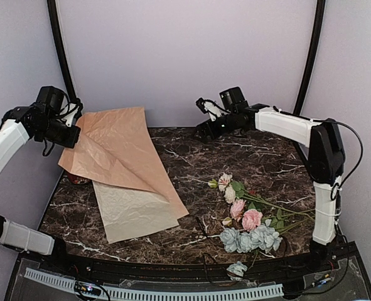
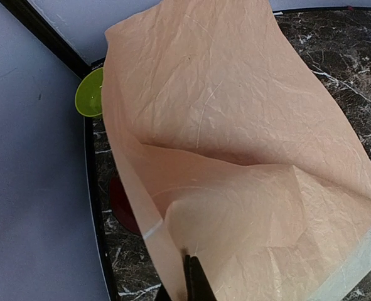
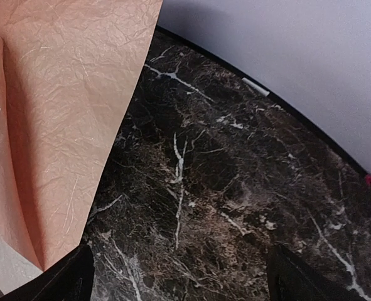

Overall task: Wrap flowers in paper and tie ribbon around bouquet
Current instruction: Adjust the folded wrapping paper at the center of the board, then flatten the folded wrapping paper at the center of the board, then pass from the left arm to the right

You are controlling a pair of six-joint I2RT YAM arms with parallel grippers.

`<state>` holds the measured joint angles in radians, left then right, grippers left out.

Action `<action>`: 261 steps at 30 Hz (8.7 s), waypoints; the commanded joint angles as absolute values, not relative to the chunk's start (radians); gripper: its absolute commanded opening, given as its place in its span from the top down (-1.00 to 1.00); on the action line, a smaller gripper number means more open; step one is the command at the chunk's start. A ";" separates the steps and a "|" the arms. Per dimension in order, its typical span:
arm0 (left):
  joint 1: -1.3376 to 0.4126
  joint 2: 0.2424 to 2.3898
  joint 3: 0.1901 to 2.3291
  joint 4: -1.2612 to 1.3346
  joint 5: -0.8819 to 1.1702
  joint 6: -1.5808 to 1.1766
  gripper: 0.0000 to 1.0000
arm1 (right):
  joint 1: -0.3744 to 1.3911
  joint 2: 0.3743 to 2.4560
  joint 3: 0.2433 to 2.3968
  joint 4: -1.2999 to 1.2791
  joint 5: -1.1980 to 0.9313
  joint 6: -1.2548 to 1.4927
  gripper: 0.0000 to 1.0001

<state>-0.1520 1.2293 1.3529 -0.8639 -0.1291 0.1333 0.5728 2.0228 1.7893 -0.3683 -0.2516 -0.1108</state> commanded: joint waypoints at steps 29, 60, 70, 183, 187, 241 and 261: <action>-0.568 1.087 1.626 -1.001 0.345 0.535 1.00 | 0.616 2.321 1.842 -0.005 -0.731 0.287 -1.00; -0.669 1.210 1.742 -0.998 0.405 0.531 1.00 | 0.604 2.278 1.780 0.781 -0.903 0.662 -1.00; -0.645 1.017 1.390 -1.065 0.198 0.089 1.00 | 0.758 2.046 1.669 -0.170 -0.293 -0.058 -1.00; -0.576 1.342 1.401 -1.040 0.184 0.063 1.00 | 0.898 2.016 1.229 -0.432 -0.726 0.182 -0.26; -0.577 1.425 1.462 -0.964 0.278 0.165 1.00 | 0.880 1.950 1.179 -0.384 -0.736 0.204 -0.13; 0.000 1.434 1.165 -0.816 0.599 0.289 1.00 | 0.667 1.898 1.575 -0.363 -0.238 0.020 -0.35; -0.100 1.281 1.127 -0.732 0.525 0.416 1.00 | 0.671 2.055 1.707 -0.404 -0.556 -0.328 -0.51</action>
<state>-0.0711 1.3220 1.1252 -0.7460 0.5552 0.3618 0.6540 2.0476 1.6558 -0.4309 -0.4660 -0.2092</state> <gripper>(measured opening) 0.005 0.732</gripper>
